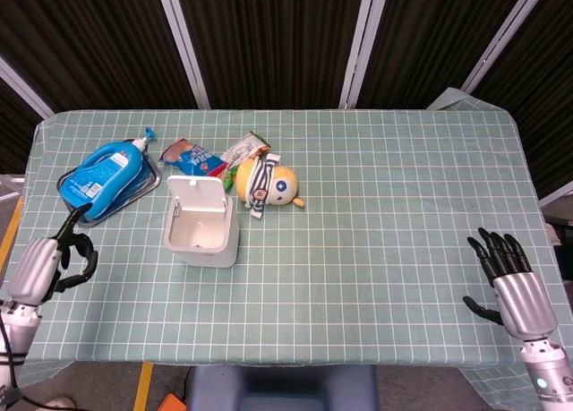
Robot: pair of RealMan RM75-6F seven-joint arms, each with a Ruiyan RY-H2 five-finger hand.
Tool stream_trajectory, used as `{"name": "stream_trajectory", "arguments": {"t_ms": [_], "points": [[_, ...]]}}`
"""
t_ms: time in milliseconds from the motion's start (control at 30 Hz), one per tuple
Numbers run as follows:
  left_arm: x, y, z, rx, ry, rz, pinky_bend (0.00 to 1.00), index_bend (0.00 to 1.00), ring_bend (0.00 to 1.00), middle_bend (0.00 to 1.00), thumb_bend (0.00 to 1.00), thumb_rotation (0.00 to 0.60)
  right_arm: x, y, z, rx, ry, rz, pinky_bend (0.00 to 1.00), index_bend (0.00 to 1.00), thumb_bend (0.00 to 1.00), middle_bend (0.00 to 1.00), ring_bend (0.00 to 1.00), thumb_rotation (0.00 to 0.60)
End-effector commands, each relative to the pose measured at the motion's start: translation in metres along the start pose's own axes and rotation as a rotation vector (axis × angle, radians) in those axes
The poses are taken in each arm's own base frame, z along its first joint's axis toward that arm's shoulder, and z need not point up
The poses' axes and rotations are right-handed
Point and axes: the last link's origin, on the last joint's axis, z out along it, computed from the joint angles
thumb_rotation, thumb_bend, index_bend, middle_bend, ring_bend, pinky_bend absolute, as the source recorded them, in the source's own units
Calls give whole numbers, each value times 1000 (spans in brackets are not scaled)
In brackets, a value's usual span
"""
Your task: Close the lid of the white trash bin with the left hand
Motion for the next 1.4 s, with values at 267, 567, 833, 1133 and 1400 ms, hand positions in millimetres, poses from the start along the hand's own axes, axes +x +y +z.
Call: {"name": "stream_trajectory", "arguments": {"t_ms": [267, 567, 833, 1133, 1400], "points": [[26, 95, 119, 89, -171, -128, 1000, 268, 1000, 1000, 531, 600, -5, -1, 5, 2, -44, -13, 0, 0, 245, 0, 0, 600], [5, 125, 160, 126, -239, -131, 1000, 292, 1000, 1000, 529, 600, -5, 1, 6, -16, -68, -16, 0, 0, 245, 0, 0, 600], [-21, 138, 178, 145, -269, -39, 1000, 292, 1000, 1000, 528, 600, 0, 7, 6, -40, -58, -12, 0, 0, 245, 0, 0, 600], [-26, 134, 175, 190, -310, 35, 1000, 297, 1000, 1000, 528, 600, 4, 10, 4, -44, -50, -3, 0, 0, 245, 0, 0, 600], [-23, 138, 163, 186, -330, 91, 1000, 411, 1000, 1000, 528, 600, 5, 10, 3, -39, -50, 0, 0, 0, 245, 0, 0, 600]]}}
